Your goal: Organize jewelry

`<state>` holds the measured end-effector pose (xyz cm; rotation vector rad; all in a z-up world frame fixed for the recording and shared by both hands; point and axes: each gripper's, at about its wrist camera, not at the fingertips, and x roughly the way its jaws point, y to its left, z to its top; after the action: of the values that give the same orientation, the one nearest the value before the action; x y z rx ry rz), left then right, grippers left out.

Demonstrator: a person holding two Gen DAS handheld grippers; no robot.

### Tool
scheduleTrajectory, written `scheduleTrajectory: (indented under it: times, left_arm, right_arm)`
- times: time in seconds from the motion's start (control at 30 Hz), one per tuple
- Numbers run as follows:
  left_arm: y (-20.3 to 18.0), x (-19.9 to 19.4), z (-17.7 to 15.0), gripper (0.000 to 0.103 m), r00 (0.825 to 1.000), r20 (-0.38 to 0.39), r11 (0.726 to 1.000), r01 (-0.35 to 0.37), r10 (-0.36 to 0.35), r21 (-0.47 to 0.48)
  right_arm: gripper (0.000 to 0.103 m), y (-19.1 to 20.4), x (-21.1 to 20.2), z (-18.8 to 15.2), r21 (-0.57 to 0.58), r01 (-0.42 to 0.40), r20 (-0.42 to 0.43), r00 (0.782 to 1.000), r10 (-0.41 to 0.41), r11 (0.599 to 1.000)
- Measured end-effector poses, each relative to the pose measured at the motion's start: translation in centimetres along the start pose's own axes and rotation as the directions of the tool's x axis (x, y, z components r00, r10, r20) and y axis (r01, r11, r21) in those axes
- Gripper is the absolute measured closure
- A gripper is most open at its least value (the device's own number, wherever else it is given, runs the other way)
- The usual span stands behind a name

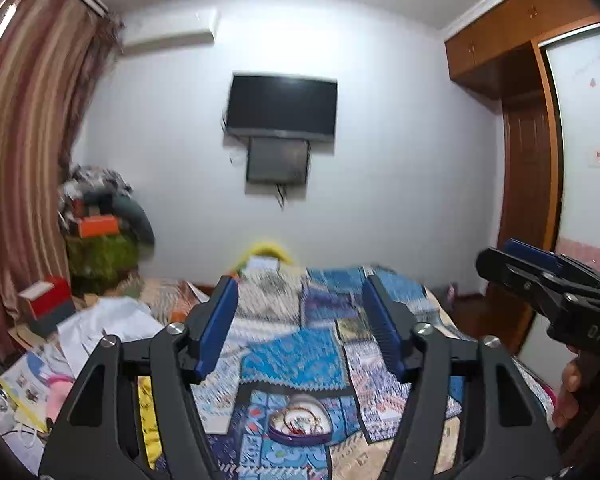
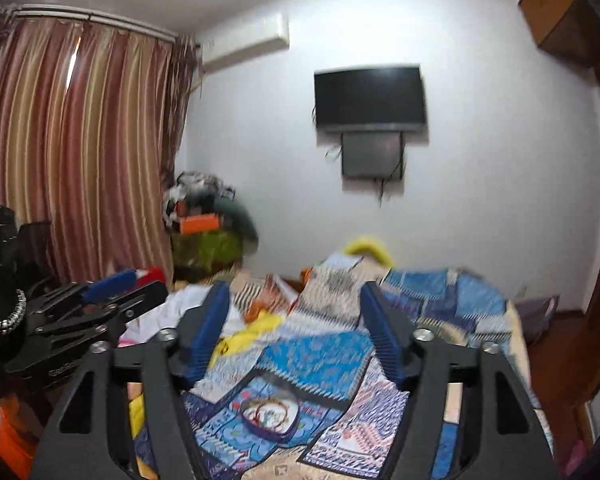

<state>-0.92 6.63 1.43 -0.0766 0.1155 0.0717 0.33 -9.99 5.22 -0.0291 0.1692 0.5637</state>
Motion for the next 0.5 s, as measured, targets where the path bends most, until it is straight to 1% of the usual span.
scheduleTrajectory:
  times: [0.03, 0.07, 0.1, 0.13, 0.17, 0.2, 0.3, 0.4, 0.5]
  left_arm:
    - [-0.1, -0.5, 0.2, 0.029, 1.0, 0.014, 1.0, -0.007, 0.007, 0.002]
    - [0.0, -1.0, 0.3, 0.017, 1.0, 0.022, 1.0, -0.012, 0.012, -0.003]
    - [0.0, -1.3, 0.3, 0.012, 0.999, 0.028, 1.0, -0.015, 0.015, -0.01]
    - [0.2, -1.6, 0.3, 0.006, 0.999, 0.038, 0.999, -0.024, 0.024, -0.021]
    - [0.3, -1.9, 0.3, 0.005, 0.999, 0.042, 0.999, -0.031, 0.033, -0.027]
    - [0.4, -2.1, 0.3, 0.005, 0.998, 0.041, 0.999, -0.039, 0.04, -0.028]
    - [0.5, -2.4, 0.3, 0.004, 0.998, 0.027, 0.998, -0.05, 0.051, -0.032]
    - [0.7, -2.7, 0.2, 0.003, 0.998, 0.022, 0.998, -0.058, 0.059, -0.036]
    - [0.6, -2.8, 0.1, 0.002, 0.998, 0.021, 0.998, -0.06, 0.061, -0.036]
  right_arm:
    - [0.023, 0.2, -0.5, 0.1, 0.001, 0.012, 0.017, 1.0, -0.012, 1.0]
    - [0.017, 0.4, -0.8, 0.1, 0.003, 0.024, 0.032, 0.999, -0.024, 1.0]
    - [0.015, 0.5, -1.0, 0.1, 0.007, 0.039, 0.045, 0.998, -0.039, 0.999]
    - [0.01, 0.5, -1.1, 0.1, 0.011, 0.056, 0.058, 0.997, -0.057, 0.998]
    - [0.003, 0.6, -1.1, 0.1, 0.014, 0.071, 0.065, 0.995, -0.072, 0.997]
    - [0.0, 0.7, -1.2, 0.0, 0.02, 0.088, 0.074, 0.993, -0.089, 0.996]
    - [0.0, 0.8, -1.2, -0.2, 0.03, 0.107, 0.077, 0.991, -0.109, 0.994]
    - [0.0, 1.1, -0.8, -0.2, 0.032, 0.105, 0.063, 0.992, -0.107, 0.994]
    - [0.0, 0.7, -1.3, -0.5, 0.036, 0.102, 0.058, 0.993, -0.104, 0.994]
